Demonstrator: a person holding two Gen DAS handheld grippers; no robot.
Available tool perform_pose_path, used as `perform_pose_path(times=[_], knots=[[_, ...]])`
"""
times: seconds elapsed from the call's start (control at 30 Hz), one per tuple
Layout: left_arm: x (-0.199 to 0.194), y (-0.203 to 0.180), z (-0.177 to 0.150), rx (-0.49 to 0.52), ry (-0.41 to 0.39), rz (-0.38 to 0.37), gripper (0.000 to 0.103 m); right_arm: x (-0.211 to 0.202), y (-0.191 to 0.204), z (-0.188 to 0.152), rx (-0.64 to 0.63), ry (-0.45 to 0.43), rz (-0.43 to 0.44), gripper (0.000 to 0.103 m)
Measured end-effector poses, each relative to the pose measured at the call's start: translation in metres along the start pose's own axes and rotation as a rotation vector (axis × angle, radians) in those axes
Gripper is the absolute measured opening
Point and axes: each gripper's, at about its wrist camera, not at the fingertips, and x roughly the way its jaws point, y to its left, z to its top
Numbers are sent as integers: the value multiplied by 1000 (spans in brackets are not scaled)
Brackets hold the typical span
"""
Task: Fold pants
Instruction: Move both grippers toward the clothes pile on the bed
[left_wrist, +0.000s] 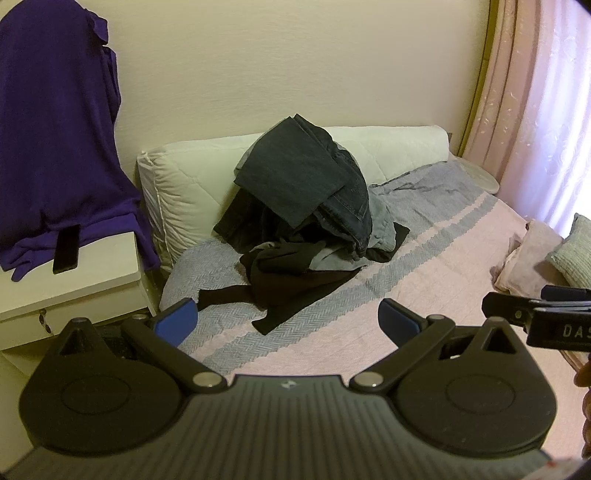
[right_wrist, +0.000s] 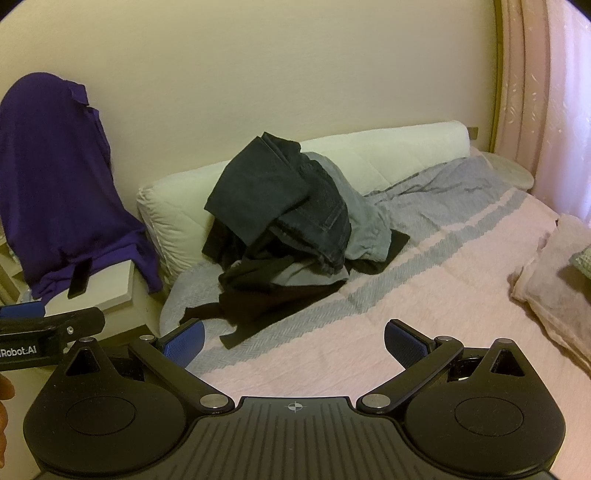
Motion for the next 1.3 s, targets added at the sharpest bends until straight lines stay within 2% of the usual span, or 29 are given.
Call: perform_pose_path(times=[0.53,0.77,1.0,1.13,1.3], knots=[[41,54,19,48,42,-53,102,25,24,-5,68,8,-62,101],[46,51,26,72,26,-63,102,27,4,-2,78,-14,-74,101],[50,32,35,115,10,-29,102,27,-25,6,28,-41,-57,101],[59,26,36,144,10,-11,102,33,-44,6,41,-47,-54,101],[87,25,49,236,12,4,102,46,-57,8,34,-48,-69,101]])
